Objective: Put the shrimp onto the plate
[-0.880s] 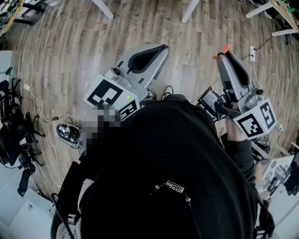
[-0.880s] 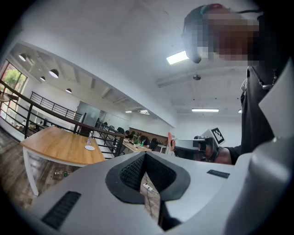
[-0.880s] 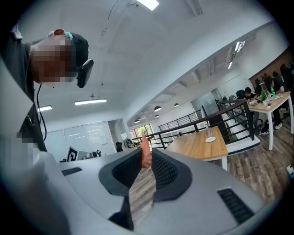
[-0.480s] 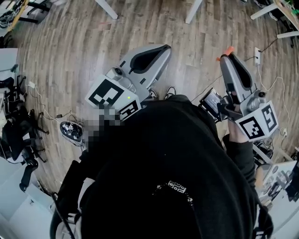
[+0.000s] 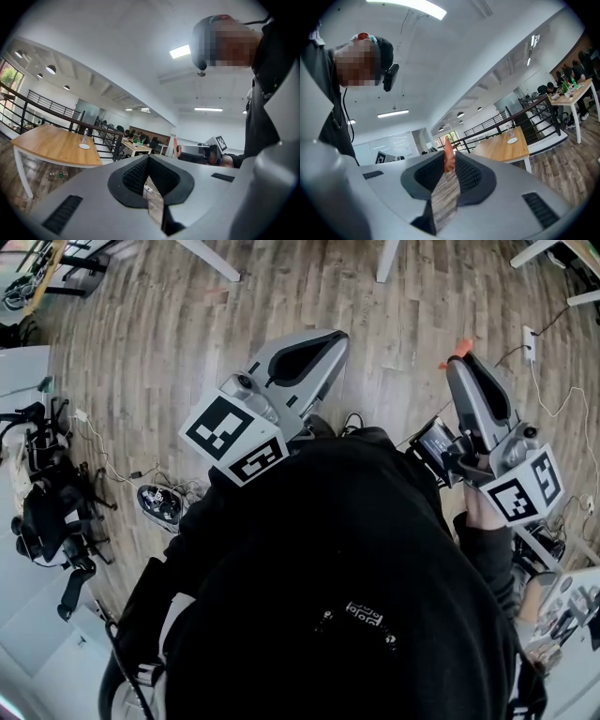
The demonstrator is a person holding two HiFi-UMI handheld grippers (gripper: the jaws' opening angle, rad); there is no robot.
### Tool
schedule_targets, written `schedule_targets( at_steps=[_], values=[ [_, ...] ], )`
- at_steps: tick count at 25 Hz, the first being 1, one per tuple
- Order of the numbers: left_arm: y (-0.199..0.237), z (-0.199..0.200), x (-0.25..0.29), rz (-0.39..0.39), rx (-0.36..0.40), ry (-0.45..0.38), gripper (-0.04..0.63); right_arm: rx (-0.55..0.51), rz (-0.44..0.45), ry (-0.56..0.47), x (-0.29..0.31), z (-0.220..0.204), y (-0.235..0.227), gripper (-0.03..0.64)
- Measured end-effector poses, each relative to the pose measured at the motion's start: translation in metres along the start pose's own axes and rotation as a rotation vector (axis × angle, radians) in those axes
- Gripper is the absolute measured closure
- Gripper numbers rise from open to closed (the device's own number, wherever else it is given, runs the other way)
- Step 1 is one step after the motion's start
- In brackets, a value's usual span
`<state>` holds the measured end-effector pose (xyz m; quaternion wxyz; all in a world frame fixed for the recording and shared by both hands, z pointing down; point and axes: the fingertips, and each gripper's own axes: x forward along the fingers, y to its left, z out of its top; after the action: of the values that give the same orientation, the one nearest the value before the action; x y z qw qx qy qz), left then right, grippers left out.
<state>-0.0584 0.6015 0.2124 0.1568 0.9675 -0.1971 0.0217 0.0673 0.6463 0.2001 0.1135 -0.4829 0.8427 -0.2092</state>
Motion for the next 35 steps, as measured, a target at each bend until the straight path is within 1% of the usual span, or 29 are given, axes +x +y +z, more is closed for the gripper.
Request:
schedule_targets(
  at_steps=[7, 12, 18, 20, 24, 26, 28, 32, 35],
  values=[
    [0.025, 0.005, 0.010, 0.009, -0.038, 0.016, 0.591, 0.011, -0.001, 0.010, 0.019, 0.010, -0.023, 0.538],
    [0.049, 0.009, 0.033, 0.005, -0.004, 0.030, 0.591, 0.010, -0.032, 0.007, 0.039, 0.020, -0.043, 0.538],
    [0.089, 0.028, 0.064, -0.043, 0.005, 0.012, 0.591, 0.010, -0.076, -0.002, 0.071, 0.042, -0.074, 0.538],
    [0.102, 0.034, 0.071, -0.062, 0.010, 0.006, 0.591, -0.013, -0.084, 0.003, 0.087, 0.051, -0.084, 0.538],
    [0.133, 0.046, 0.079, -0.096, 0.029, 0.008, 0.591, -0.025, -0.108, -0.015, 0.124, 0.071, -0.101, 0.538],
    [0.147, 0.054, 0.079, -0.126, 0.051, 0.007, 0.591, -0.027, -0.116, -0.023, 0.143, 0.079, -0.105, 0.538],
    [0.162, 0.062, 0.080, -0.135, 0.076, 0.007, 0.591, -0.032, -0.120, -0.026, 0.162, 0.085, -0.106, 0.538],
    [0.200, 0.072, 0.086, -0.142, 0.062, 0.019, 0.591, -0.041, -0.122, -0.020, 0.202, 0.090, -0.110, 0.538],
    [0.231, 0.079, 0.085, -0.147, 0.047, 0.013, 0.591, -0.040, -0.119, -0.014, 0.236, 0.091, -0.112, 0.538]
  ],
)
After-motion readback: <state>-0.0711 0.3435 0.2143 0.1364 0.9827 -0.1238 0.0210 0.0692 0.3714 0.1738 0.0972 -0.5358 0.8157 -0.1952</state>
